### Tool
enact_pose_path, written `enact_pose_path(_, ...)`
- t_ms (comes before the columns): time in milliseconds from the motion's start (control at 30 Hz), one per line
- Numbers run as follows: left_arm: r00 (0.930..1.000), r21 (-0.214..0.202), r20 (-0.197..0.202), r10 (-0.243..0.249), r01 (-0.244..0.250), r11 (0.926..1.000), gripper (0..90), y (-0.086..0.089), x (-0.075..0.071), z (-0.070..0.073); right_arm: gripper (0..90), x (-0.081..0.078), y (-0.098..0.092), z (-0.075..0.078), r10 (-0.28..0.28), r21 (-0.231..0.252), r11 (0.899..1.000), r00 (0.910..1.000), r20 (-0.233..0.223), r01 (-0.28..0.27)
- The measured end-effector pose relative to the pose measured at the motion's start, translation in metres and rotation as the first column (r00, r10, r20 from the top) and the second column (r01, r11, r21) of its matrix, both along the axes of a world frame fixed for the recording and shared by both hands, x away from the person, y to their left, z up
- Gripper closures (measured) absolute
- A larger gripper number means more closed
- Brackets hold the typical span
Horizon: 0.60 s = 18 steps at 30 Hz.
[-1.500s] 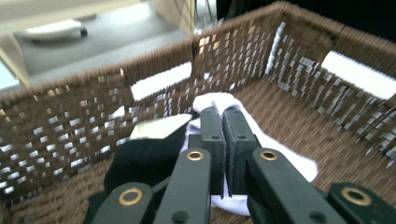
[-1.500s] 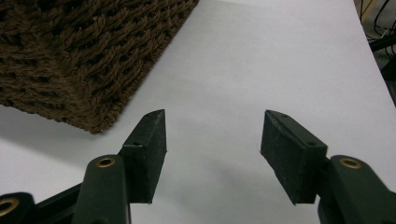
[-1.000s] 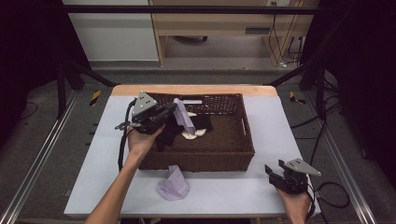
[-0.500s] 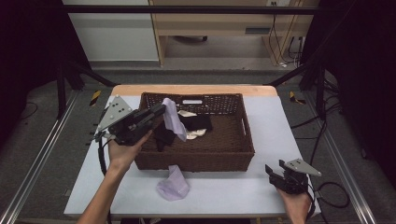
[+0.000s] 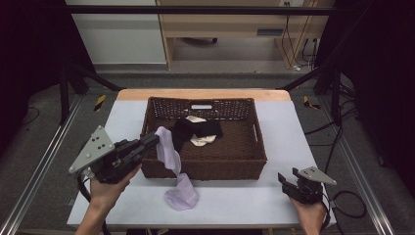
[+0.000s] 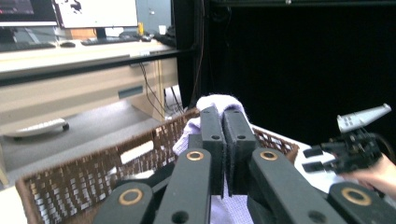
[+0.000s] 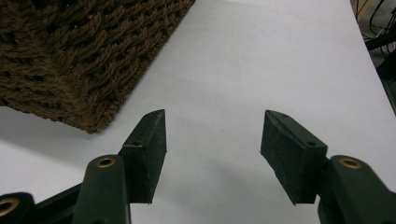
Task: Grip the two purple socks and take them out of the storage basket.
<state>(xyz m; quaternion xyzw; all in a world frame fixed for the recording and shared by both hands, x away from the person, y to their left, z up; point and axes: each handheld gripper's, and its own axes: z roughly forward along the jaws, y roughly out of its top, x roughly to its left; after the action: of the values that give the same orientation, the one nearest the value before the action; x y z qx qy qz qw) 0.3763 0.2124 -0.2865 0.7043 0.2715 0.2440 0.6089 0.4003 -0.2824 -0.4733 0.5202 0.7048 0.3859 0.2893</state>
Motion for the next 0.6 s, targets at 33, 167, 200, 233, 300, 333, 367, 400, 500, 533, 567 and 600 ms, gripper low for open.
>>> enact_pose_path(33, 1.0000, 0.005, -0.006, -0.001, 0.002, 1.0000, 87.3, 0.001, -0.002, -0.003, 40.6, 0.000, 0.000, 0.000, -0.001, -0.001, 1.000, 1.0000, -0.001, 0.001)
enact_pose_path(167, 0.9992, 0.043, -0.040, -0.004, 0.006, 0.9990, 87.3, 0.002, -0.011, -0.022, 40.6, 0.000, 0.000, 0.000, -0.002, -0.001, 1.000, 1.0000, -0.001, 0.002)
enact_pose_path(200, 0.9986, 0.046, -0.053, -0.006, 0.009, 0.9989, 87.3, 0.002, -0.012, -0.027, 40.6, 0.000, 0.000, 0.000, -0.002, -0.001, 1.000, 1.0000, 0.000, 0.002)
enact_pose_path(233, 0.9977, 0.051, -0.067, -0.006, 0.010, 0.9987, 87.3, 0.003, -0.012, -0.033, 40.6, 0.000, 0.000, 0.000, -0.003, 0.001, 1.000, 1.0000, 0.000, 0.003)
enact_pose_path(300, 0.9959, 0.057, -0.091, -0.006, 0.011, 0.9983, 87.3, 0.002, -0.012, -0.042, 40.6, 0.000, 0.000, 0.000, -0.002, 0.000, 1.000, 1.0000, -0.003, 0.002)
enact_pose_path(333, 0.9946, 0.065, -0.104, -0.005, 0.012, 0.9978, 87.3, 0.002, -0.012, -0.047, 40.6, 0.000, 0.000, 0.000, -0.001, 0.000, 1.000, 1.0000, -0.004, 0.001)
enact_pose_path(367, 0.9933, 0.079, -0.116, -0.001, 0.010, 0.9968, 87.3, 0.002, -0.011, -0.053, 40.6, -0.001, 0.000, 0.000, -0.001, 0.000, 1.000, 1.0000, -0.003, 0.001)
enact_pose_path(400, 0.9911, 0.087, -0.133, -0.001, 0.012, 0.9962, 87.3, 0.001, -0.010, -0.058, 40.6, -0.001, 0.000, 0.000, -0.001, 0.000, 1.000, 1.0000, -0.003, 0.001)
enact_pose_path(500, 0.9835, 0.106, -0.181, 0.003, 0.016, 0.9943, 87.3, -0.002, -0.007, -0.075, 40.5, -0.001, 0.000, 0.000, -0.004, 0.000, 1.000, 1.0000, -0.002, 0.004)
enact_pose_path(533, 0.9805, 0.108, -0.197, 0.005, 0.016, 0.9940, 87.3, -0.003, -0.006, -0.080, 40.5, -0.001, 0.000, 0.000, -0.004, 0.001, 1.000, 1.0000, -0.002, 0.004)
enact_pose_path(567, 0.9779, 0.122, -0.209, 0.009, 0.017, 0.9923, 87.3, -0.005, -0.005, -0.085, 40.5, -0.001, 0.000, 0.000, -0.003, -0.001, 1.000, 1.0000, -0.002, 0.003)
enact_pose_path(600, 0.9756, 0.141, -0.219, 0.018, 0.014, 0.9900, 87.3, -0.007, -0.004, -0.090, 40.5, 0.000, 0.000, -0.001, 0.000, -0.007, 1.000, 1.0000, 0.000, 0.000)
